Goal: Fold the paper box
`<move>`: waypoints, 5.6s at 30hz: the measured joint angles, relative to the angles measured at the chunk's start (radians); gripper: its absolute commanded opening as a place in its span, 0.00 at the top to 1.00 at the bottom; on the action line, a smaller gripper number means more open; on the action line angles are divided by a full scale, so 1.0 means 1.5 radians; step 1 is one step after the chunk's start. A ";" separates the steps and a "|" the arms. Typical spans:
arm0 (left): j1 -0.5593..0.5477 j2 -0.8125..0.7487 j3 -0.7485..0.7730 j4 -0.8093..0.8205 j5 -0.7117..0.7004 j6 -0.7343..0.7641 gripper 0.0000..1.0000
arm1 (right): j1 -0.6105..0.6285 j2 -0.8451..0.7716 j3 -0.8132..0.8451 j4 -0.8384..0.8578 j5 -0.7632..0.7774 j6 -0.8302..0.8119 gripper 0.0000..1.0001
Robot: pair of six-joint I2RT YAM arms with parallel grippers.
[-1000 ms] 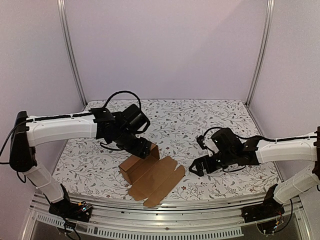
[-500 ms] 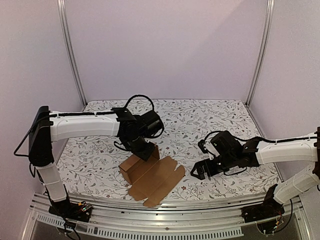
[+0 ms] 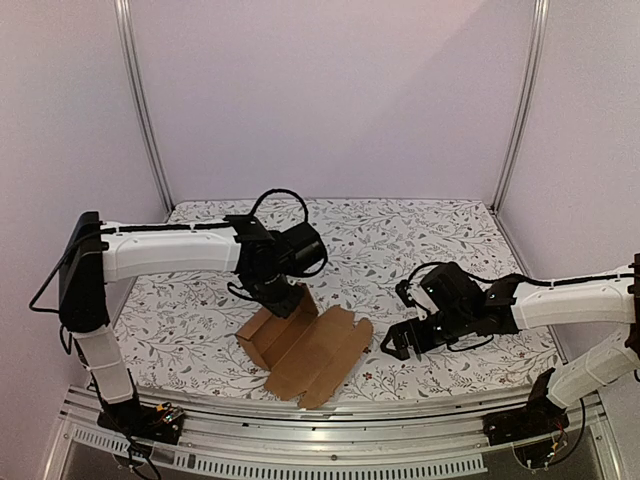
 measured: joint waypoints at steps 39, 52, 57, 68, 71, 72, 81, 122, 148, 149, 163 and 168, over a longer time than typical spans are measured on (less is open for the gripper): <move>0.041 -0.041 -0.240 0.292 0.219 -0.238 0.75 | 0.068 0.116 0.146 0.136 -0.091 0.117 0.77; 0.014 -0.044 -0.285 0.422 0.247 -0.387 0.66 | 0.072 0.144 0.183 0.138 -0.084 0.126 0.84; -0.001 -0.044 -0.311 0.476 0.256 -0.434 0.63 | 0.071 0.155 0.212 0.123 -0.067 0.115 0.85; -0.027 -0.075 -0.407 0.646 0.223 -0.559 0.55 | 0.023 0.207 0.265 0.076 -0.073 0.049 0.86; -0.031 -0.073 -0.408 0.698 0.221 -0.578 0.49 | 0.010 0.220 0.279 0.062 -0.082 0.027 0.86; -0.033 -0.073 -0.408 0.716 0.221 -0.584 0.47 | 0.006 0.225 0.284 0.058 -0.088 0.019 0.86; -0.034 -0.096 -0.449 0.765 0.201 -0.595 0.43 | -0.022 0.238 0.293 0.017 -0.100 -0.035 0.85; 0.193 0.089 -0.235 0.690 0.438 -0.256 1.00 | 0.034 -0.034 -0.057 -0.016 -0.126 0.160 1.00; 0.194 0.120 -0.315 0.818 0.548 -0.285 1.00 | 0.051 0.113 -0.090 0.253 -0.196 0.307 1.00; 0.194 0.115 -0.323 0.823 0.548 -0.288 1.00 | 0.051 0.114 -0.090 0.255 -0.190 0.309 1.00; 0.195 0.012 -0.459 0.844 0.511 -0.311 1.00 | 0.032 0.153 -0.065 0.256 -0.108 0.288 1.00; 0.195 -0.020 -0.499 0.856 0.483 -0.324 1.00 | 0.016 0.174 -0.042 0.256 -0.093 0.266 1.00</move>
